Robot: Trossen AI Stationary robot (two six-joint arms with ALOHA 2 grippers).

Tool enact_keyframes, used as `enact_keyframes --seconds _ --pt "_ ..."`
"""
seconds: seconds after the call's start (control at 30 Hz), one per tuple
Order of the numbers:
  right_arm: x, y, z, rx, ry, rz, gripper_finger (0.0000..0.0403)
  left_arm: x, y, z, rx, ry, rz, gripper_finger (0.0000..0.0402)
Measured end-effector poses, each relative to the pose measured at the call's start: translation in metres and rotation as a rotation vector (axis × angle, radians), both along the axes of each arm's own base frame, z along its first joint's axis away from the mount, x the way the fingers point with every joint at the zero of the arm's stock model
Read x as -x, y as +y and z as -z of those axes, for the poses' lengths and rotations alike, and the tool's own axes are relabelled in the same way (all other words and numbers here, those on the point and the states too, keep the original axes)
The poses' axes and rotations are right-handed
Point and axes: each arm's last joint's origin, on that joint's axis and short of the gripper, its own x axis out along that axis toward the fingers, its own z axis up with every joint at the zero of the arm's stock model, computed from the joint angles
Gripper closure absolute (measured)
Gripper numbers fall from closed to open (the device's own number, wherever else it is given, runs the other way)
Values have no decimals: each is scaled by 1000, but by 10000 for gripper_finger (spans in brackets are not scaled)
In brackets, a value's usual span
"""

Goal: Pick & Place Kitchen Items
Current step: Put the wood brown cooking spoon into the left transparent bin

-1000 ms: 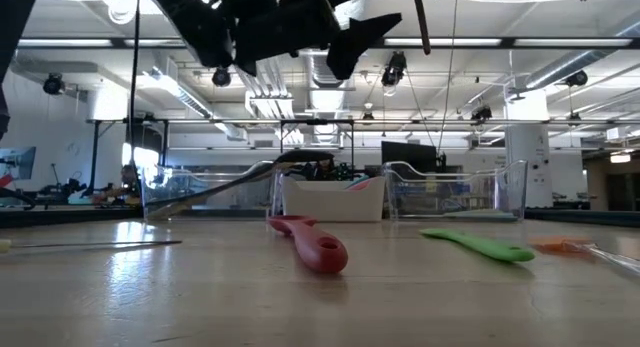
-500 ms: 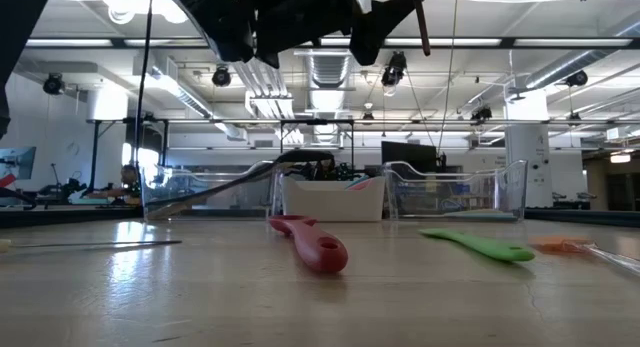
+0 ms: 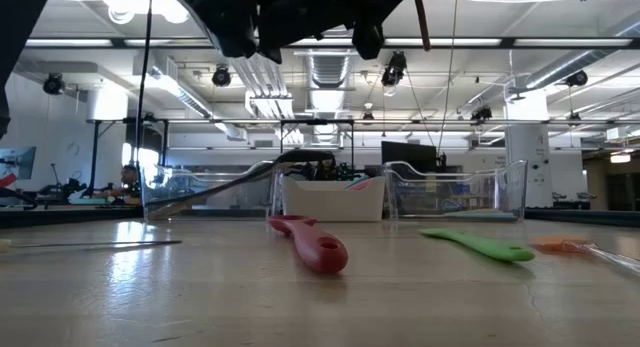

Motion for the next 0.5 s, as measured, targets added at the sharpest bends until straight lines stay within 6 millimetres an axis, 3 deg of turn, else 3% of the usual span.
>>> enact_keyframes --seconds 0.1,0.4,0.5 --pt "0 0 0 -11 -6 -7 390 -1 0 0 -11 7 -1 363" --pt "0 0 0 -8 -3 -9 389 0 0 2 -4 22 15 363" --pt "0 0 0 -18 -7 -8 365 -1 0 2 4 27 20 363"
